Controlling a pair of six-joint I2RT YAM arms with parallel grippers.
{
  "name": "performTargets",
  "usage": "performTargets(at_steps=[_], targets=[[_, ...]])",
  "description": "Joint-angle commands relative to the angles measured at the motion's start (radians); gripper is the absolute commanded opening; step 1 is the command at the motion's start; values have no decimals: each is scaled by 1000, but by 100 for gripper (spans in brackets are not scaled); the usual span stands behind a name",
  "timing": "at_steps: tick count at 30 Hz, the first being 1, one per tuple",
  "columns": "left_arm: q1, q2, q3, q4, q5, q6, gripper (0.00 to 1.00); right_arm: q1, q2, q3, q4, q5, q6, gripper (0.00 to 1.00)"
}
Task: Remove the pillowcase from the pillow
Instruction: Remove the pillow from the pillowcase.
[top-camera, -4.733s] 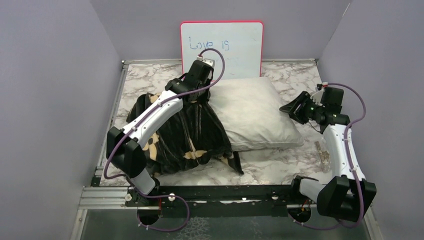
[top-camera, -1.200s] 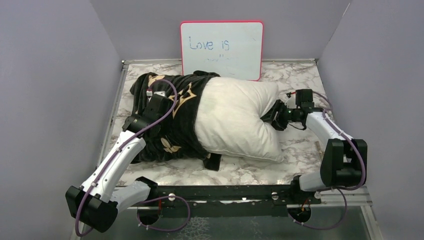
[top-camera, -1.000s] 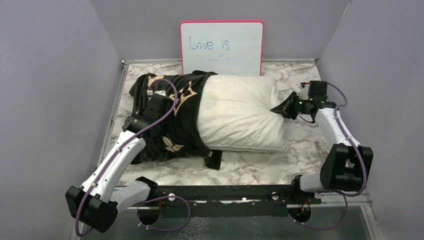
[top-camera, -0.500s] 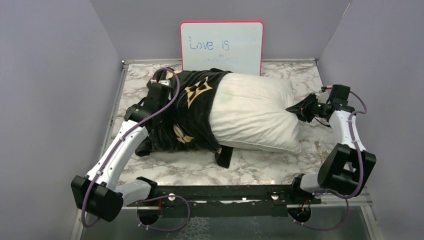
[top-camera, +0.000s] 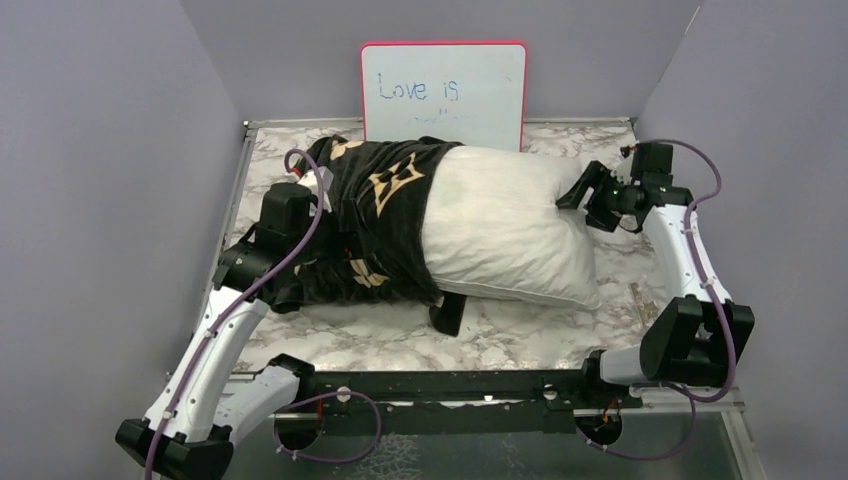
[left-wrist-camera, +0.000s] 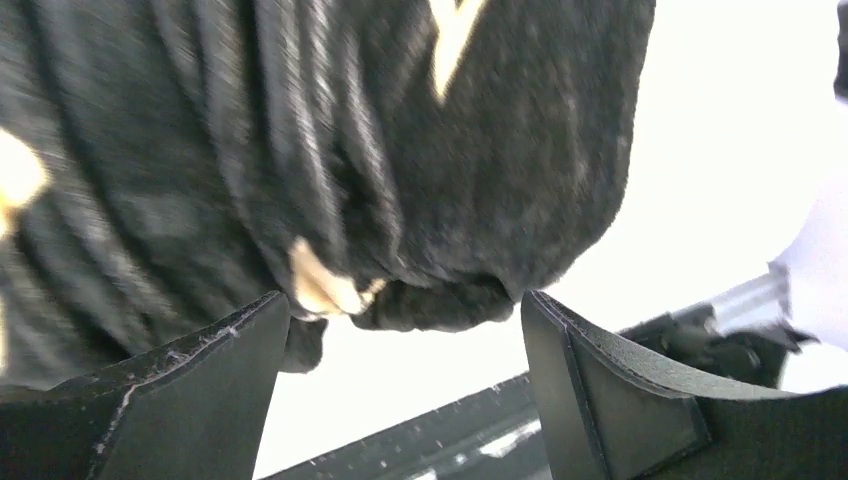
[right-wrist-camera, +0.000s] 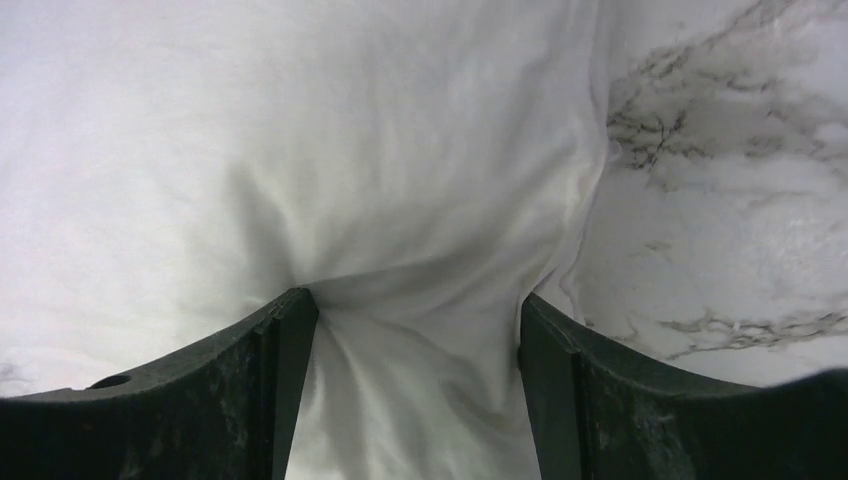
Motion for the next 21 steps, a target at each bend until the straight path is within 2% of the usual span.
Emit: performTargets(at_steps=[1,4,8,12,15,21], targets=[[0,-6,-73,-8,257,-39,88,69,-61,117,-58,195,-53,77],[-14,-4,-109,-6,361,0,89,148,-83,167,-72,232,-62,78],[-109,18,-158,25,356,-27,89,379,-35,233,-139,407,-85,79],[-336,40,-208,141,205,-185,89,517,11,234,-153,448,-97,79],[-461,43,-261,205,43,-321,88,607,-14,193,-106,405,-96,79],[-607,58,-336,255,-293,-505,88,743,-102,89,20,351,-88,79]])
